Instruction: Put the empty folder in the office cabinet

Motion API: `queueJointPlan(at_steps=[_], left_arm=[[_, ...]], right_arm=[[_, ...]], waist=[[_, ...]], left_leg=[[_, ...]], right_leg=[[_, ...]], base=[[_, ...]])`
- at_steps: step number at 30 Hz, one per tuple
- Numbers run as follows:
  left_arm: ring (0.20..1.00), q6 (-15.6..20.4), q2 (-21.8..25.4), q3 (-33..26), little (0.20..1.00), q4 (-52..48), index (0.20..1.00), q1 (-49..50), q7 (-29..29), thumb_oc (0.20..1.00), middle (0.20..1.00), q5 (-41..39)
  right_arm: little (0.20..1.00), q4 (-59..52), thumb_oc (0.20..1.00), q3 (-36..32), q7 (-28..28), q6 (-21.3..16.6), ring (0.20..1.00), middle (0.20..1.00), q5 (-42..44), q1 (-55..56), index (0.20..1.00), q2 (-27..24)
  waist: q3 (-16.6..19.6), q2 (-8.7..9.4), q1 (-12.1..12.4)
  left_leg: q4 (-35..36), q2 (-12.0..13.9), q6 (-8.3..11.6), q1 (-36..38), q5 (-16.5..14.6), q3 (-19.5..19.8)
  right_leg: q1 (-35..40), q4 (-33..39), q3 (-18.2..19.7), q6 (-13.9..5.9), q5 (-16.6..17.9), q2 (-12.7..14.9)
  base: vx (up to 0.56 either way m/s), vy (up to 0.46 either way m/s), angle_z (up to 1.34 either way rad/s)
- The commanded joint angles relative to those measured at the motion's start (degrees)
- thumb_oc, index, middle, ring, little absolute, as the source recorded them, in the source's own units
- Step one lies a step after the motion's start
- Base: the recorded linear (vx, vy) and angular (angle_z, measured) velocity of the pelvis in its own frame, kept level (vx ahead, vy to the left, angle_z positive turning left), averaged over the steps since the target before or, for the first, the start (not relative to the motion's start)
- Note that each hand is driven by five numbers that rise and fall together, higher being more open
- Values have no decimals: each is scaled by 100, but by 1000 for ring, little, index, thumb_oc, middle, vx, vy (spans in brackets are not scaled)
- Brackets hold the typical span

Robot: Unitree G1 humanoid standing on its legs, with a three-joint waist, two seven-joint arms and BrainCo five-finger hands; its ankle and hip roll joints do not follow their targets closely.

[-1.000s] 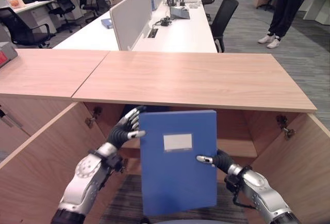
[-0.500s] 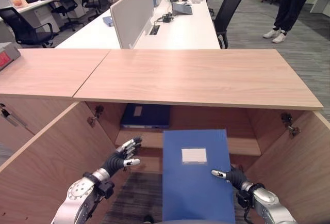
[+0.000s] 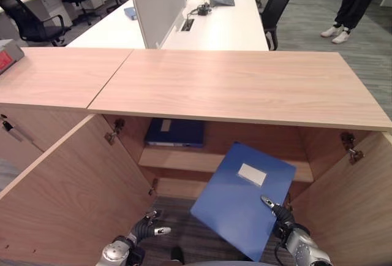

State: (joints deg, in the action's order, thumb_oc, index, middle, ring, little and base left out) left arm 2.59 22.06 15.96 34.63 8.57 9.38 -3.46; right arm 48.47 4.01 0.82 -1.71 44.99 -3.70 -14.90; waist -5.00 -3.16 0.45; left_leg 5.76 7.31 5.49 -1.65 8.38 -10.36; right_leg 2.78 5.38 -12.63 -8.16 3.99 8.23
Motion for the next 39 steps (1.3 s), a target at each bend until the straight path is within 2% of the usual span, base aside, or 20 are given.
queueJointPlan(at_steps=[1, 8, 10, 18, 24, 29, 30, 31, 32, 33, 34, 36, 39], left_arm=[[1000, 252, 123, 245, 1000, -11, 1000, -829, -308, 1000, 1000, 137], [1000, 318, 253, 512, 1000, -97, 1000, -1164, -512, 1000, 1000, -332], [1000, 374, 311, 563, 1000, -99, 1000, -1284, -614, 1000, 1000, -565], [1000, 472, 443, 659, 1000, -8, 1000, -1431, -817, 1000, 1000, -792], [1000, 512, 518, 800, 1000, 131, 1000, -1524, -959, 1000, 1000, -837], [1000, 523, 508, 827, 1000, 227, 1000, -1569, -1038, 1000, 1000, -886], [1000, 528, 547, 774, 1000, 222, 1000, -1561, -1059, 1000, 1000, -911], [1000, 529, 550, 769, 1000, 218, 1000, -1559, -1058, 1000, 1000, -912], [1000, 529, 613, 672, 1000, 281, 1000, -1540, -1116, 1000, 1000, -939], [1000, 519, 639, 624, 1000, 311, 1000, -1516, -1143, 1000, 1000, -954], [1000, 519, 634, 612, 1000, 308, 1000, -1518, -1144, 1000, 1000, -954], [1000, 516, 611, 530, 1000, 368, 1000, -1429, -1187, 1000, 1000, -1000], [1000, 516, 503, 569, 1000, 583, 1000, -1436, -1208, 1000, 1000, -1072]], right_arm=[[200, 86, 200, -585, -393, -782, 200, 200, 1200, -1489, 200, 141], [200, 730, 200, -1126, -847, -1218, 200, 200, 2066, -2952, 200, -377], [200, 1058, 200, -1371, -1010, -1384, 200, 200, 2381, -3566, 200, -770], [200, 1608, 200, -1766, -1405, -1769, 200, 200, 2899, -4740, 200, -1608], [200, 1695, 200, -1525, -1813, -2100, 200, 200, 2924, -5901, 200, -2187], [200, 1585, 200, -1437, -2019, -2281, 200, 200, 2935, -6203, 200, -2304], [200, 1537, 200, -1434, -2053, -2289, 200, 200, 2909, -6174, 200, -2295], [200, 1528, 200, -1436, -2057, -2291, 200, 200, 2906, -6172, 200, -2290], [200, 1444, 200, -1346, -2045, -2226, 200, 200, 2827, -6286, 200, -2240], [200, 1434, 200, -1286, -2048, -2178, 200, 200, 2773, -6347, 200, -2203], [200, 1431, 200, -1278, -2052, -2176, 200, 200, 2769, -6361, 200, -2200], [200, 1407, 200, -1250, -2064, -2111, 200, 200, 2704, -6350, 200, -2108], [200, 1460, 200, -1257, -2097, -2102, 200, 200, 2634, -6323, 200, -2000]], waist=[[-821, 65, 183], [-1214, -118, 427], [-1300, -200, 509], [-1366, -331, 639], [-1310, -339, 731], [-1293, -302, 738], [-1292, -286, 730], [-1299, -284, 729], [-1365, -339, 721], [-1401, -386, 707], [-1405, -387, 709], [-1386, -428, 724], [-1437, -411, 697]], left_leg=[[-76, -201, 10, 257, -744, 219], [-169, -144, -17, -363, -545, 293], [-284, -109, -10, -729, -492, 351], [-647, -119, 29, -1274, -586, 460], [-708, -157, 45, -1391, -699, 469], [-730, -190, 14, -1350, -751, 463], [-762, -210, -28, -1273, -909, 473], [-773, -216, -40, -1300, -874, 468], [-855, -155, -97, -1216, -1019, 445], [-903, -92, -124, -1220, -1050, 438], [-909, -90, -130, -1256, -1009, 427], [-870, 9, -65, -1051, -1061, 356], [-648, -49, 98, -640, -1125, 349]], right_leg=[[-230, -460, 37, -120, -591, -6], [-1054, -1042, 25, -104, -706, 59], [-1438, -1359, -13, -108, -787, 143], [-1810, -1575, -104, -87, -933, 256], [-1878, -1538, -107, -109, -985, 252], [-1807, -1518, -106, -119, -981, 241], [-1881, -1862, -102, -229, -996, 283], [-1915, -1884, -99, -229, -961, 292], [-2326, -2717, -147, -498, -819, 365], [-2658, -3251, -82, -645, -720, 420], [-2711, -3273, -68, -637, -669, 420], [-2788, -3270, -103, -661, -779, 510], [-2600, -1898, -352, -489, -573, 736]], base=[[-121, 4, 6], [-92, 5, 4], [-70, 10, 11], [17, -3, 10], [51, 16, 4], [66, 31, 3], [36, 32, 6], [24, 92, 4], [-16, 101, -1], [-20, 96, -12], [68, -7, -21], [136, -64, -12], [186, -200, -11]])
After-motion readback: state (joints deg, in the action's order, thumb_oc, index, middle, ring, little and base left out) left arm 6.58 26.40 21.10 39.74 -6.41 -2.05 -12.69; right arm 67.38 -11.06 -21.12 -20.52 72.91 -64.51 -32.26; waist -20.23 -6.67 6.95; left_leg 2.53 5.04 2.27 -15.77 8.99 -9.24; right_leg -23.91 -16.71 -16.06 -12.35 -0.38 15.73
